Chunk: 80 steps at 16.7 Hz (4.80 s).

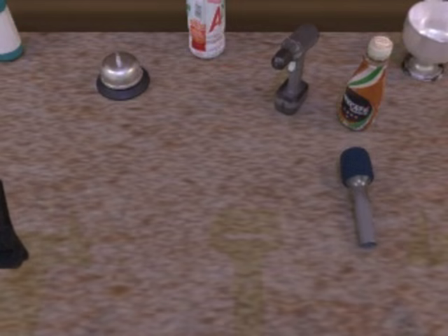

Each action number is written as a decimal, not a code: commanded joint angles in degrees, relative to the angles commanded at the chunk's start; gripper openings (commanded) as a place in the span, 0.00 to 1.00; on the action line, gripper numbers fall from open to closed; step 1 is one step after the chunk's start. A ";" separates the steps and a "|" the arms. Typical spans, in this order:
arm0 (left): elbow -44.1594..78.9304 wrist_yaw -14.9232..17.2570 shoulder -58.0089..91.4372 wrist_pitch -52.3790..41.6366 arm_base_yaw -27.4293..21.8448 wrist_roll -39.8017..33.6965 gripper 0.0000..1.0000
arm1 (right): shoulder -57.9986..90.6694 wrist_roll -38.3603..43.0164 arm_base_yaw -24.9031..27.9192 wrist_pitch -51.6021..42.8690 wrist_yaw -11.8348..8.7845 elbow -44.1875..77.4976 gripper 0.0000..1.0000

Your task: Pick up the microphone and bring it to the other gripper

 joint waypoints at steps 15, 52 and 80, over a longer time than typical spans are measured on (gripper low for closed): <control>0.00 0.00 0.00 0.00 0.00 0.00 1.00 | 49.80 14.60 14.04 -28.08 3.51 35.63 1.00; 0.00 0.00 0.00 0.00 0.00 0.00 1.00 | 116.21 28.27 26.64 -35.33 7.29 63.93 0.85; 0.00 0.00 0.00 0.00 0.00 0.00 1.00 | 110.48 24.47 27.72 -19.82 0.44 61.91 0.00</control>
